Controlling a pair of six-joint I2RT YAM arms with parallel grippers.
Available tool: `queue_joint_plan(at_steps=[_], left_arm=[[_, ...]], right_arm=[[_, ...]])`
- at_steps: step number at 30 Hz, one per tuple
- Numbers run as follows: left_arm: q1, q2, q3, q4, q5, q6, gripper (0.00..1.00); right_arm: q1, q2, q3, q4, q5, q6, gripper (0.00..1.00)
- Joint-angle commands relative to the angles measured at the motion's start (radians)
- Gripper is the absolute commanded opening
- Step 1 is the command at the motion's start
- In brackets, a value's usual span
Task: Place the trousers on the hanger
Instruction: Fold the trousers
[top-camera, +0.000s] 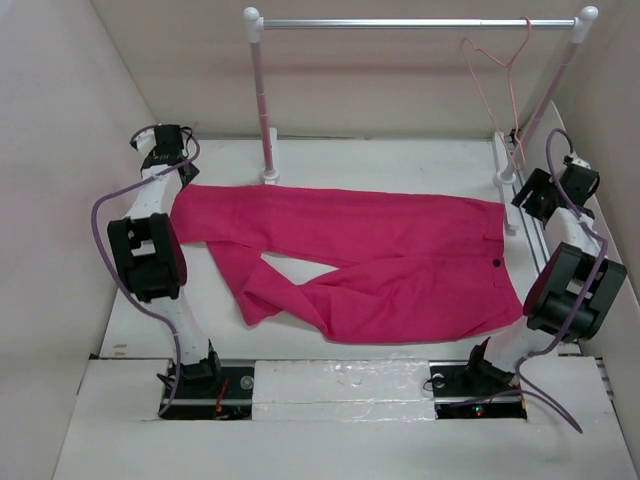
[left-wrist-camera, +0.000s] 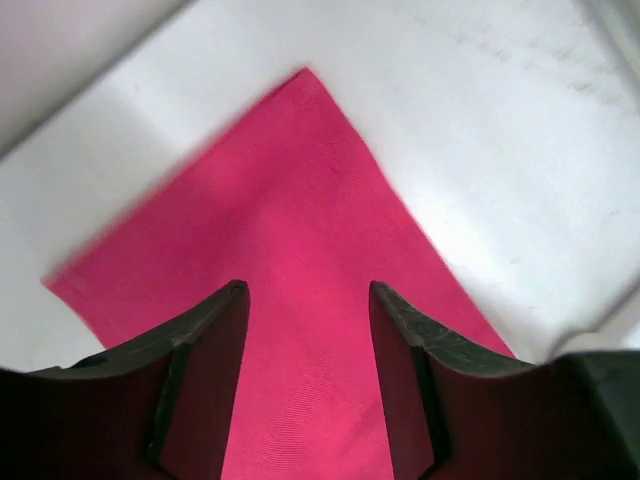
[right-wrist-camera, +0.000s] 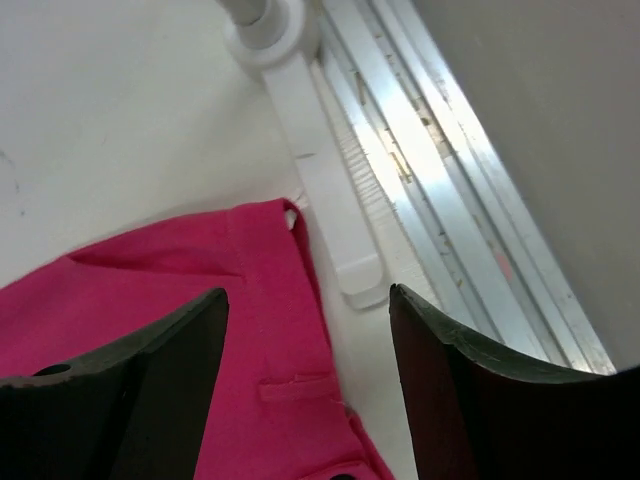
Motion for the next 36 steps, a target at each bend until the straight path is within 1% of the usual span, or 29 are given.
queue_joint_plan(at_steps=[1, 2, 3, 4, 5, 6, 7, 8, 9, 10, 11, 12, 13, 14, 15, 16, 17, 18, 19, 20, 21, 22, 24, 28, 30, 33, 34, 35, 36], left_arm=[[0.003, -0.025, -0.008, -0.091, -0.001, 0.025, 0.54], [0.003, -0.047, -0.008, -0.085, -0.001, 0.023, 0.54], [0.003, -0.068, -0.028, -0.081, -0.011, 0.020, 0.59], [0.003, -0.094, -0.066, -0.080, -0.015, 0.019, 0.59], [0.003, -0.148, -0.085, -0.088, -0.021, 0.014, 0.59], [0.003, -0.177, -0.114, -0.086, -0.018, 0.017, 0.57], [0.003, -0.215, -0.190, -0.082, -0.017, 0.023, 0.54], [0.003, -0.285, -0.229, -0.081, -0.017, 0.028, 0.49], [-0.007, -0.321, -0.278, -0.074, 0.018, 0.031, 0.46], [-0.007, -0.397, -0.385, -0.062, 0.046, 0.039, 0.45], [-0.007, -0.433, -0.433, -0.045, 0.069, 0.040, 0.41], [-0.007, -0.456, -0.485, -0.039, 0.127, 0.040, 0.32], [-0.007, -0.487, -0.561, -0.039, 0.156, 0.037, 0.31], [-0.007, -0.495, -0.591, -0.051, 0.193, 0.023, 0.30], [-0.007, -0.498, -0.620, -0.048, 0.218, -0.001, 0.30], [-0.007, -0.495, -0.684, -0.023, 0.254, -0.024, 0.32], [-0.007, -0.495, -0.685, -0.023, 0.255, -0.024, 0.32], [-0.007, -0.493, -0.706, -0.011, 0.293, -0.036, 0.37], [-0.007, -0.484, -0.732, -0.002, 0.305, -0.061, 0.40], [0.002, -0.483, -0.745, 0.010, 0.340, -0.070, 0.42], [0.002, -0.479, -0.757, 0.021, 0.377, -0.076, 0.44], [0.002, -0.475, -0.787, 0.037, 0.387, -0.086, 0.44], [0.002, -0.464, -0.807, 0.070, 0.396, -0.092, 0.45], [0.002, -0.418, -0.844, 0.147, 0.456, -0.093, 0.45], [0.002, -0.409, -0.852, 0.187, 0.480, -0.090, 0.43], [-0.007, -0.394, -0.843, 0.189, 0.477, -0.086, 0.30], [-0.007, -0.406, -0.832, 0.176, 0.476, -0.081, 0.21], [-0.007, -0.416, -0.825, 0.164, 0.468, -0.077, 0.00], [-0.007, -0.432, -0.815, 0.152, 0.460, -0.066, 0.00]], right_arm=[[0.097, -0.131, -0.058, -0.039, -0.022, -0.024, 0.71], [0.097, -0.182, -0.103, -0.019, -0.022, -0.015, 0.71], [0.153, -0.233, -0.147, -0.005, -0.037, -0.007, 0.69], [0.190, -0.285, -0.193, 0.017, -0.049, -0.007, 0.65], [0.236, -0.384, -0.268, 0.026, -0.063, -0.012, 0.58], [0.290, -0.431, -0.304, 0.026, -0.075, -0.015, 0.36], [0.413, -0.477, -0.335, 0.023, -0.080, -0.021, 0.16], [0.480, -0.556, -0.397, 0.020, -0.086, -0.022, 0.03], [0.549, -0.592, -0.425, 0.020, -0.095, -0.022, 0.00], [0.683, -0.621, -0.451, 0.035, -0.106, -0.009, 0.00], [0.748, -0.647, -0.479, 0.054, -0.123, -0.003, 0.00], [0.808, -0.681, -0.517, 0.066, -0.158, -0.003, 0.00], [0.929, -0.686, -0.527, 0.078, -0.167, 0.019, 0.01], [0.992, -0.685, -0.530, 0.083, -0.166, 0.022, 0.08], [1.060, -0.675, -0.525, 0.103, -0.152, 0.028, 0.32], [1.182, -0.583, -0.481, 0.124, -0.148, 0.013, 0.51], [1.239, -0.582, -0.481, 0.124, -0.148, 0.013, 0.51], [1.296, -0.533, -0.443, 0.112, -0.148, -0.007, 0.61], [1.353, -0.432, -0.344, 0.076, -0.143, -0.050, 0.64], [1.409, -0.387, -0.293, 0.052, -0.128, -0.067, 0.67], [1.500, -0.341, -0.242, 0.039, -0.085, -0.082, 0.70], [1.535, -0.264, -0.164, 0.031, -0.071, -0.105, 0.71], [1.589, -0.185, -0.098, 0.035, -0.078, -0.113, 0.72], [1.620, -0.015, 0.014, 0.042, -0.079, -0.118, 0.73], [1.620, 0.067, 0.045, 0.042, -0.068, -0.118, 0.72], [1.620, 0.145, 0.084, 0.016, -0.013, -0.111, 0.70], [1.620, 0.156, 0.090, 0.011, 0.001, -0.107, 0.69], [1.620, 0.164, 0.091, 0.015, 0.029, -0.105, 0.69], [1.620, 0.168, 0.094, 0.022, 0.039, -0.102, 0.62]])
